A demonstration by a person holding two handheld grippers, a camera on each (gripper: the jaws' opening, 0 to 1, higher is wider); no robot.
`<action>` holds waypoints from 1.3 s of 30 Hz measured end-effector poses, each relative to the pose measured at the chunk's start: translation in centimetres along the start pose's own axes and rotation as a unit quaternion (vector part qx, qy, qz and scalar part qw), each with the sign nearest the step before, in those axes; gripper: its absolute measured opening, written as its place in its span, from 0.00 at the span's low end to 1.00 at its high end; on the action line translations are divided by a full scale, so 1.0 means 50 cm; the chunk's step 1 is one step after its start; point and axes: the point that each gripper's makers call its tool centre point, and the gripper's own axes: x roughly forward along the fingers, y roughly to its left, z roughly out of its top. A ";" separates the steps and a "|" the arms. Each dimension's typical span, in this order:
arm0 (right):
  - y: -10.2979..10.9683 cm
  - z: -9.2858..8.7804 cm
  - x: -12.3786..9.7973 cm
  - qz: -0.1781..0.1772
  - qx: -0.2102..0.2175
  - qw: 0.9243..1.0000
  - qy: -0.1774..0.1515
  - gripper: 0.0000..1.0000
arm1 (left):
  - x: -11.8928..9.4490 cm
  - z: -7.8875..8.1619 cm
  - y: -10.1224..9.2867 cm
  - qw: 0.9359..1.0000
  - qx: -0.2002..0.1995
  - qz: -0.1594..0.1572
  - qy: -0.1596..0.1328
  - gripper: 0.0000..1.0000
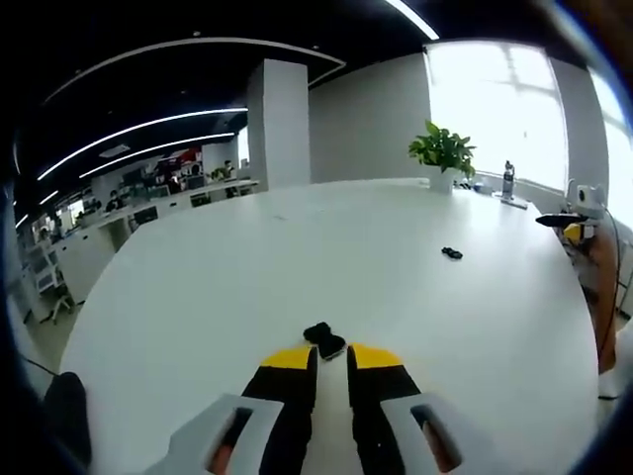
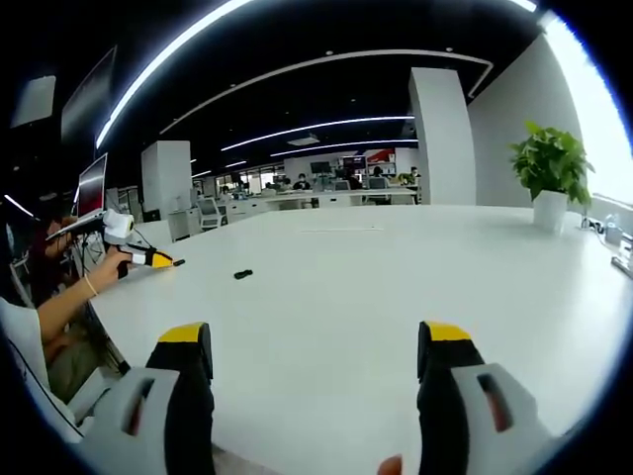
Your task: Snap the two parts of the plastic buckle together until the buckle closes and remains connected.
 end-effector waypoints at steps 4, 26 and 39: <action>-0.001 -0.004 0.000 0.000 0.000 1.000 0.003 0.86 | 0.003 -0.001 0.002 1.000 -0.002 0.003 0.003 0.18; -0.007 -0.005 -0.003 -0.006 0.000 1.000 0.006 0.86 | 0.036 -0.001 -0.001 1.000 -0.002 0.001 0.027 0.28; -0.007 -0.005 -0.005 -0.006 -0.001 1.000 0.007 0.86 | 0.045 0.001 0.001 0.999 -0.019 -0.004 0.030 0.28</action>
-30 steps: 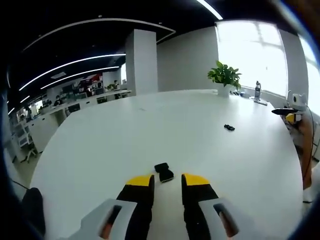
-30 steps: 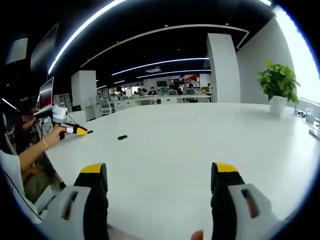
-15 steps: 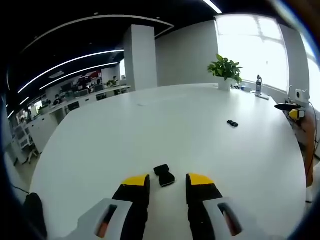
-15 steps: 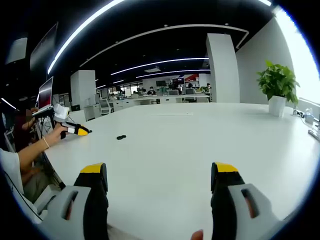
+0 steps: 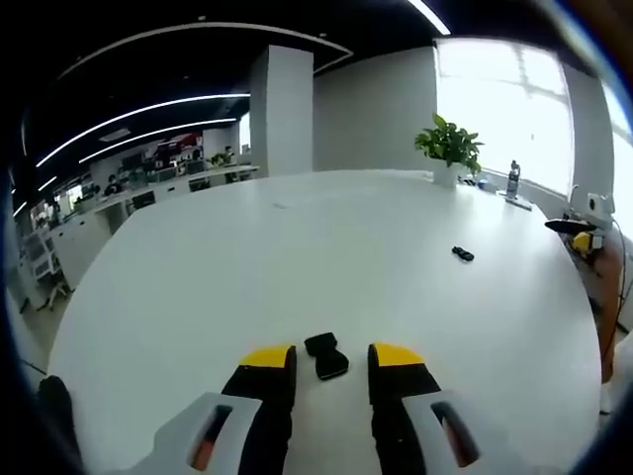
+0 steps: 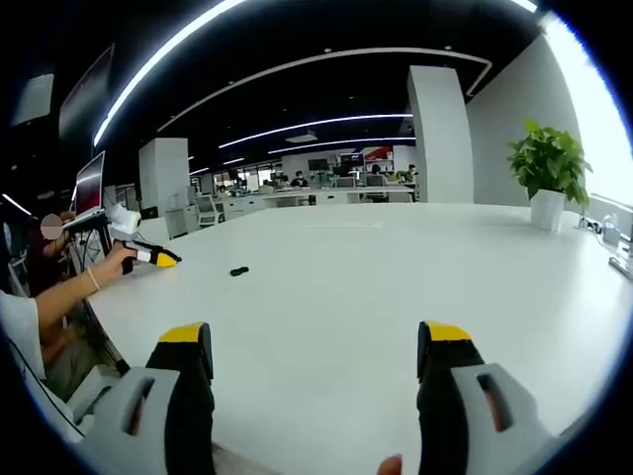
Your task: Snap the two parts of the plastic buckle together until the buckle closes and remains connected.
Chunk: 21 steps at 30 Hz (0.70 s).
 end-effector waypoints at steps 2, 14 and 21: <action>-0.001 -0.001 -0.001 -0.001 0.001 1.000 0.000 0.86 | 0.001 0.001 0.006 1.000 0.000 0.001 0.001 0.26; -0.003 0.000 -0.001 -0.001 0.002 1.000 0.001 0.86 | -0.003 -0.002 0.007 1.000 0.002 -0.009 -0.002 0.16; 0.002 0.001 0.001 0.003 -0.001 1.000 0.002 0.86 | -0.004 -0.002 0.002 1.000 0.001 -0.016 -0.006 0.12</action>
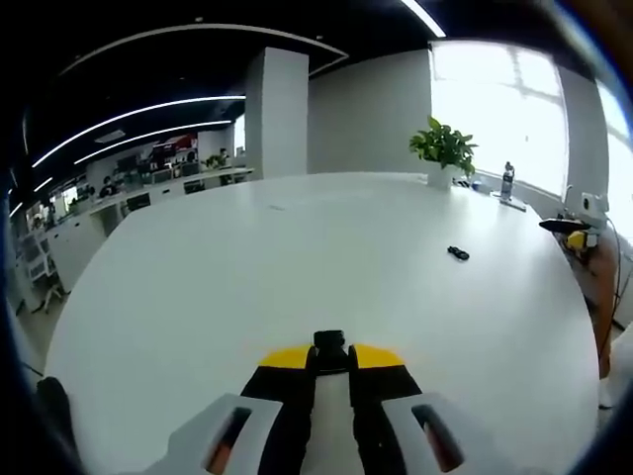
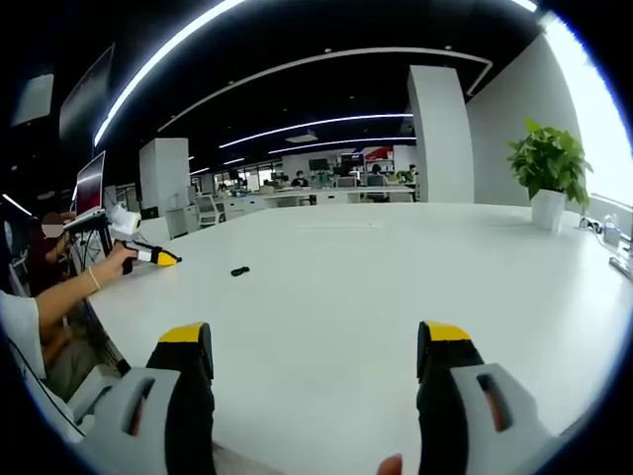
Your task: Snap the two parts of the plastic buckle together until the buckle closes and remains connected.
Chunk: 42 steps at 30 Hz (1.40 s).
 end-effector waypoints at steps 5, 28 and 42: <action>-0.001 -0.001 0.000 0.000 0.001 1.000 0.000 0.86 | 0.001 0.001 0.000 1.000 0.003 -0.001 0.001 0.12; -0.005 -0.007 0.000 -0.003 0.003 1.000 0.003 0.86 | 0.006 0.006 -0.068 0.999 0.020 -0.048 0.003 0.12; -0.006 -0.012 0.000 -0.003 0.005 1.000 0.005 0.86 | 0.020 0.005 -0.139 0.994 0.045 -0.102 0.013 0.12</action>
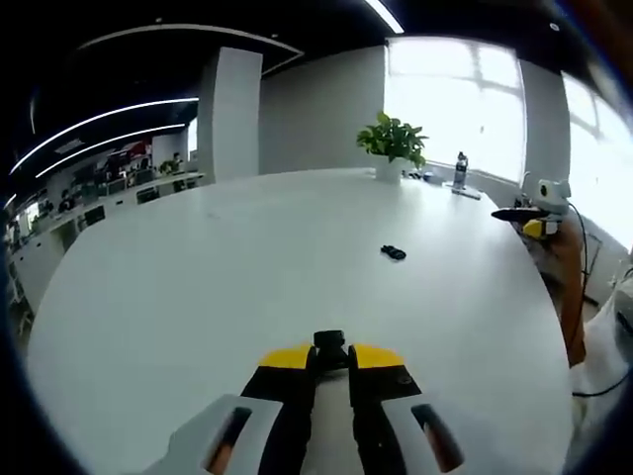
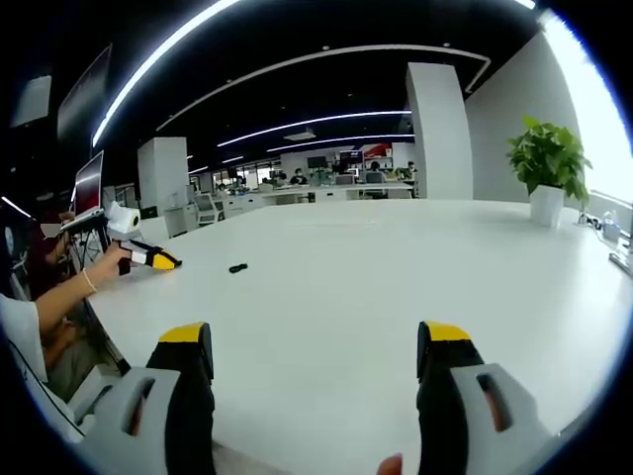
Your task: Snap the two parts of the plastic buckle together until the buckle closes and remains connected.
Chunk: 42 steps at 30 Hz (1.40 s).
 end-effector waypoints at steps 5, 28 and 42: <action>-0.001 -0.002 -0.001 -0.001 0.001 1.000 0.000 0.86 | 0.007 0.001 -0.021 1.000 0.005 -0.011 0.003 0.12; -0.005 -0.007 -0.001 -0.001 0.002 1.000 0.003 0.86 | 0.044 -0.002 -0.138 0.991 0.073 -0.103 0.034 0.12; -0.009 -0.007 -0.003 -0.002 0.003 1.000 0.003 0.86 | 0.053 0.001 -0.178 0.984 0.095 -0.145 0.039 0.12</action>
